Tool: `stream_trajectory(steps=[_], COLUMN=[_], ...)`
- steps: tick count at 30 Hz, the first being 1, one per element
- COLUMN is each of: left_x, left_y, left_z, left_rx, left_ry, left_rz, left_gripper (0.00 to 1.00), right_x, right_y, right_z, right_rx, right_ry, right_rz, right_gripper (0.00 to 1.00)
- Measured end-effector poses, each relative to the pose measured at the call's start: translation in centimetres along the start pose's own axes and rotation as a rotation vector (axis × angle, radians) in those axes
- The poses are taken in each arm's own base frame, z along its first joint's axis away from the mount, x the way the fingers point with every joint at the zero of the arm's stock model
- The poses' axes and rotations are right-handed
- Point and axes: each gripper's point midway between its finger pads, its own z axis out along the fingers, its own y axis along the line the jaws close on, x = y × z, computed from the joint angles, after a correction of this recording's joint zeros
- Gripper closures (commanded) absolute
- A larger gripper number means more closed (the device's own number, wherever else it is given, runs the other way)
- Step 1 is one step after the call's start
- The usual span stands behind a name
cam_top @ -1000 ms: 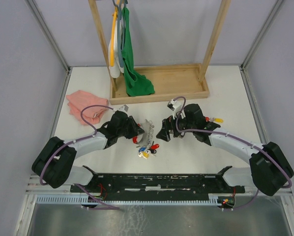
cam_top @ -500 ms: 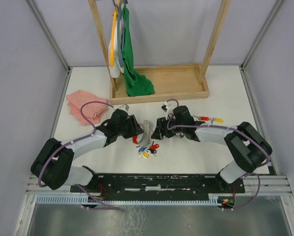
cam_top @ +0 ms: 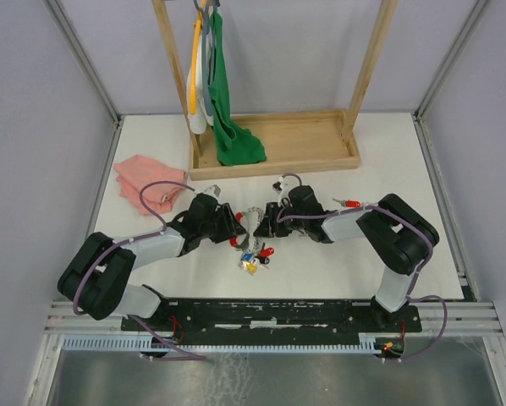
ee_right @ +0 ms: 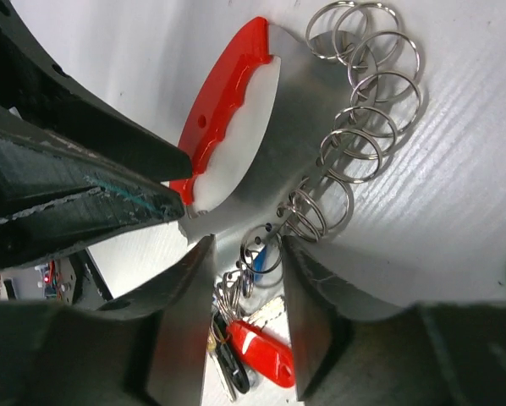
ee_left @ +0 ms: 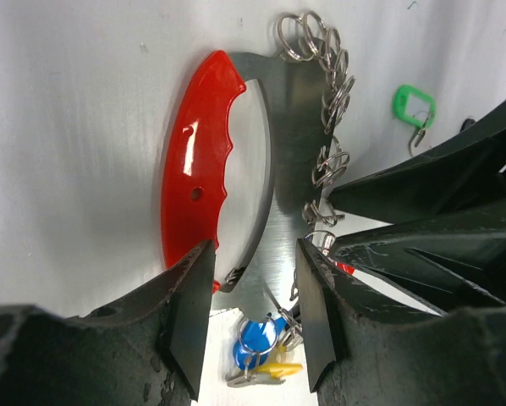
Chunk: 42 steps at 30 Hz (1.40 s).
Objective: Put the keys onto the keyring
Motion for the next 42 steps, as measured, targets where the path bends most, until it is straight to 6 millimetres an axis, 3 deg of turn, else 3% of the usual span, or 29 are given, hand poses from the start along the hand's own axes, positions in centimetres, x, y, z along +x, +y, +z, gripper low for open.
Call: stream_trajectory(steps=[7, 8, 14, 20, 24, 30, 42], left_x=[1.0, 1.1, 0.1, -2.9, -3.7, -3.7, -1.9], left_y=[-0.1, -0.1, -0.5, -2.6, -4.4, -5.9, -5.7], left_z=[0.3, 0.2, -1.8, -4.5, -5.5, -6.3, -5.7], left_rx=[0.048, 0.053, 0.102, 0.23, 0.324, 0.443, 0.556], left_ry=[0.016, 0.015, -0.049, -0.19, -0.233, -0.272, -0.264], left_rz=[-0.024, -0.024, -0.027, -0.009, 0.02, 0.064, 0.025], left_gripper=[0.48, 0.46, 0.36, 0.29, 0.26, 0.21, 0.2], right_x=[0.4, 0.4, -0.4, -3.4, -4.6, -4.8, -4.0], right_y=[0.2, 0.2, 1.1, 4.1, 5.8, 6.5, 6.1], right_z=[0.5, 0.5, -0.6, -2.5, -3.6, -4.7, -5.4], right_rx=[-0.018, -0.02, -0.016, -0.034, -0.022, 0.034, 0.127], right_ry=[0.012, 0.012, 0.015, -0.01, 0.001, 0.051, 0.105], right_rz=[-0.001, -0.006, -0.08, -0.242, -0.352, -0.459, -0.503], right_gripper=[0.98, 0.99, 0.99, 0.99, 0.99, 0.99, 0.99])
